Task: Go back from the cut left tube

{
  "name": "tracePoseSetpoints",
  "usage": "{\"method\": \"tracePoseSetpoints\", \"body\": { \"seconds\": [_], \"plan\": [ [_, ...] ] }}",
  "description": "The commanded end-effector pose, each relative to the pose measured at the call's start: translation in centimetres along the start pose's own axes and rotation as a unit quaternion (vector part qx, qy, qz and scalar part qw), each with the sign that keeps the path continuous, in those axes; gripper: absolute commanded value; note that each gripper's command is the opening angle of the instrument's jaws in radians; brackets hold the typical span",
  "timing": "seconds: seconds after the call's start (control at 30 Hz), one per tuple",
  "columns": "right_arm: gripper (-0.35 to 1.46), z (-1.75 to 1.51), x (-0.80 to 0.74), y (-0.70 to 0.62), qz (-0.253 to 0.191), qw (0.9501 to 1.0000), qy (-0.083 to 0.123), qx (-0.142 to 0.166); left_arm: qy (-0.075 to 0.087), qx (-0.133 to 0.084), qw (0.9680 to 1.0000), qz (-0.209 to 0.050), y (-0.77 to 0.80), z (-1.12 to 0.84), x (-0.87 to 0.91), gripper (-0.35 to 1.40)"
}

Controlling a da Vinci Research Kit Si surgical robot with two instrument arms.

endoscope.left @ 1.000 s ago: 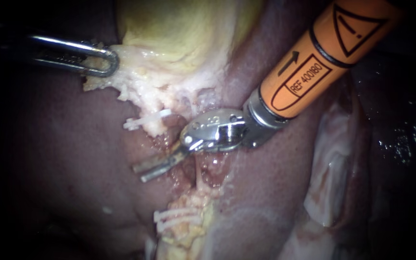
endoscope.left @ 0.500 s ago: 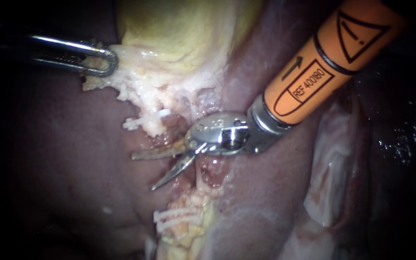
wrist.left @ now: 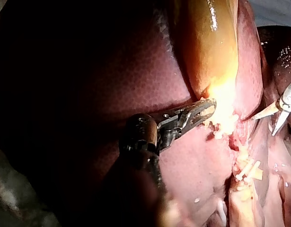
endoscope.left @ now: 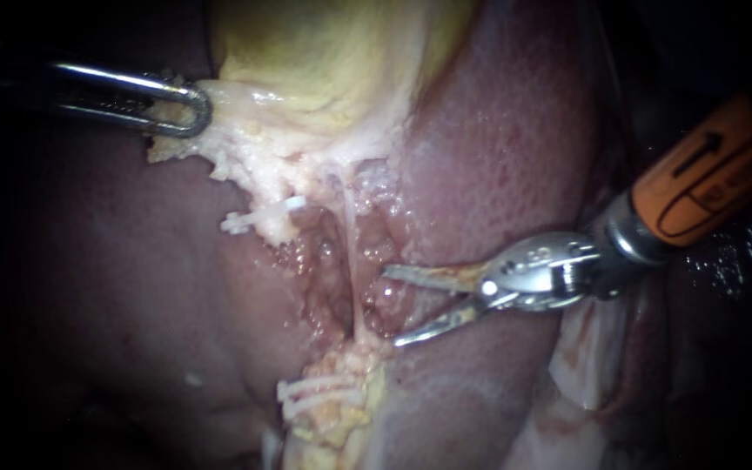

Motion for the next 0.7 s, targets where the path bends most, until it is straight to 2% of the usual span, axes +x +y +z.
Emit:
{"method": "tracePoseSetpoints", "body": {
  "seconds": [0.03, 0.1, 0.2, 0.33, 0.43, 0.53, 0.7],
  "plan": [
    [1.43, -0.06, -0.03, 0.02, -0.008, 0.9999, -0.012, -0.006, 0.000, 0.000, 1.0000, 0.000, 0.00, 0.00, 0.00, -0.35],
    [1.43, -0.16, -0.07, 0.08, -0.013, 0.9993, -0.028, -0.019, 0.000, 0.000, 1.0000, 0.000, 0.00, 0.00, 0.00, -0.35],
    [1.43, -0.31, -0.10, 0.18, -0.017, 0.9983, -0.038, -0.042, 0.000, 0.001, 1.0000, 0.000, 0.00, 0.00, 0.00, -0.35],
    [1.43, -0.42, -0.11, 0.22, -0.011, 0.9969, -0.048, -0.062, 0.001, 0.002, 1.0000, 0.001, -0.01, 0.03, -0.02, -0.35],
    [1.43, -0.43, -0.11, 0.22, -0.007, 0.9966, -0.052, -0.064, 0.001, 0.003, 1.0000, 0.002, -0.05, 0.08, -0.06, -0.35],
    [1.45, -0.42, -0.11, 0.23, -0.003, 0.9976, -0.049, -0.049, 0.002, 0.005, 1.0000, 0.005, -0.12, 0.17, -0.13, -0.35],
    [1.45, -0.43, -0.12, 0.23, 0.000, 0.9980, -0.047, -0.043, 0.003, 0.005, 0.9999, 0.010, -0.26, 0.38, -0.27, -0.35]
  ]
}}
